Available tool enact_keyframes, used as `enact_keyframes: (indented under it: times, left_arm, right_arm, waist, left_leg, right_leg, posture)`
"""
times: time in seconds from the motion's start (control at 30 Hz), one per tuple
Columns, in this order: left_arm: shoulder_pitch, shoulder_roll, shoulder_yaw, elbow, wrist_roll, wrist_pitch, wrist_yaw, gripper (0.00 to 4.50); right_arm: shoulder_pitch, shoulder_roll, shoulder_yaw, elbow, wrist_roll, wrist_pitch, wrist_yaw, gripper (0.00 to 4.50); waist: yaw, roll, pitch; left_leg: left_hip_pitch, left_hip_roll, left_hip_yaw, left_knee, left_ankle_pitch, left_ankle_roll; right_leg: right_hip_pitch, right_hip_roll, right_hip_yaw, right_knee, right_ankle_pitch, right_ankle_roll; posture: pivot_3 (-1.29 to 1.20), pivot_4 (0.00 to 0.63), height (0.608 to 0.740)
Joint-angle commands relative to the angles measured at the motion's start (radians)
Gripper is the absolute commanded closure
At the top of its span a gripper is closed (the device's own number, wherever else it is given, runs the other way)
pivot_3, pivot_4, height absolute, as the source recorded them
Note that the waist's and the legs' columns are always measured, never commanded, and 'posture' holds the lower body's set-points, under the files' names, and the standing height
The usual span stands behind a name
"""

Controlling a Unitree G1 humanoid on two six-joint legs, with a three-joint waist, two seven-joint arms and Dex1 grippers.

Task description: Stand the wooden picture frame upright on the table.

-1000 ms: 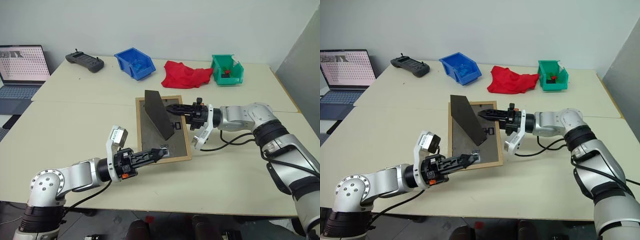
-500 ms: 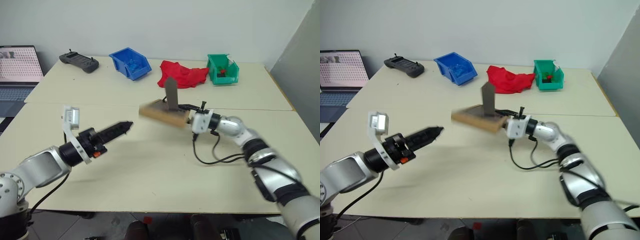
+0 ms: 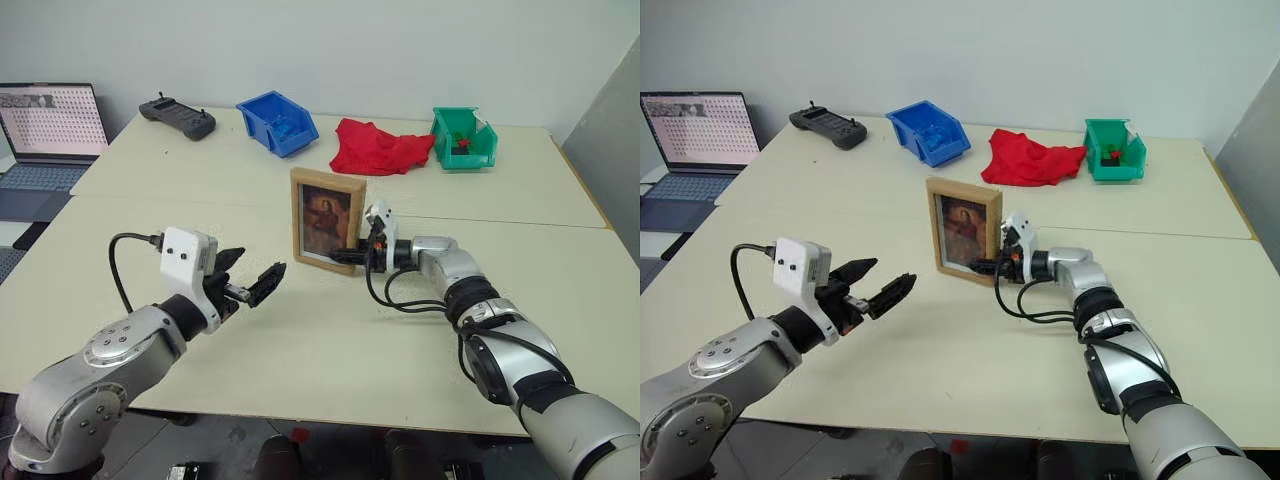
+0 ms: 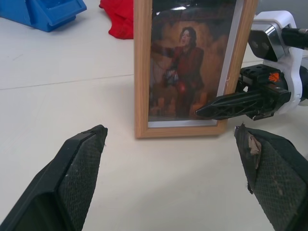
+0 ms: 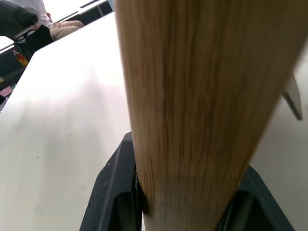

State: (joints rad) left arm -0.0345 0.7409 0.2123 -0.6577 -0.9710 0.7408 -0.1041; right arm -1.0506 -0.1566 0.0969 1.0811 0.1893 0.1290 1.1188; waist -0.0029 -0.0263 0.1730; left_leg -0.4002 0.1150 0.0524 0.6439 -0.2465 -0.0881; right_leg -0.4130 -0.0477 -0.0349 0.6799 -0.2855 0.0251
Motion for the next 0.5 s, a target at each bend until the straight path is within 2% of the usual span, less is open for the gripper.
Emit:
enact_keyframes:
  times: [0.03,0.1,0.13,0.37,0.5]
  left_arm:
    - [0.019,-0.013,0.003,-0.017,0.044,-0.025,-0.05,0.0]
    - [0.02,-0.025,0.003,-0.015,0.048,-0.021,-0.061,0.0]
    - [0.02,-0.03,0.004,-0.015,0.05,-0.019,-0.065,0.0]
    - [-0.021,-0.02,0.03,0.053,0.065,-0.006,-0.132,0.0]
    - [-0.069,0.051,0.076,0.16,0.069,0.018,-0.225,0.0]
  right_arm:
    - [-0.012,-0.008,-0.019,0.013,-0.021,-0.033,-0.005,3.2]
    - [0.001,-0.012,-0.019,0.013,-0.029,-0.037,-0.004,3.2]
    - [0.005,-0.013,-0.019,0.013,-0.033,-0.04,-0.006,2.5]
    - [0.039,-0.058,-0.026,-0.027,-0.063,-0.069,-0.021,1.01]
    - [0.145,-0.183,-0.009,-0.218,-0.09,-0.061,0.002,0.1]
  waist:
    - [0.0,0.0,0.0]
    - [0.0,0.0,0.0]
    - [0.0,0.0,0.0]
    - [0.0,0.0,0.0]
    - [0.003,0.0,0.0]
  left_leg:
    - [0.0,0.0,0.0,0.0,0.0,0.001]
    - [0.0,0.0,0.0,0.0,0.0,0.001]
    - [0.0,0.0,0.0,0.0,0.0,0.001]
    - [0.0,0.0,0.0,0.0,0.0,0.001]
    - [0.0,0.0,-0.001,0.0,0.0,0.001]
  right_leg:
    - [0.0,0.0,0.0,0.0,0.0,0.0]
    - [0.0,0.0,0.0,0.0,0.0,0.0]
    - [0.0,0.0,0.0,0.0,0.0,0.0]
    - [0.0,0.0,0.0,0.0,0.0,0.0]
    - [0.0,0.0,0.0,0.0,0.0,0.0]
  posture:
    - [0.0,0.15,0.74]
    - [0.0,0.15,0.74]
    - [0.0,0.15,0.74]
    - [0.0,0.15,0.74]
    - [0.0,0.15,0.74]
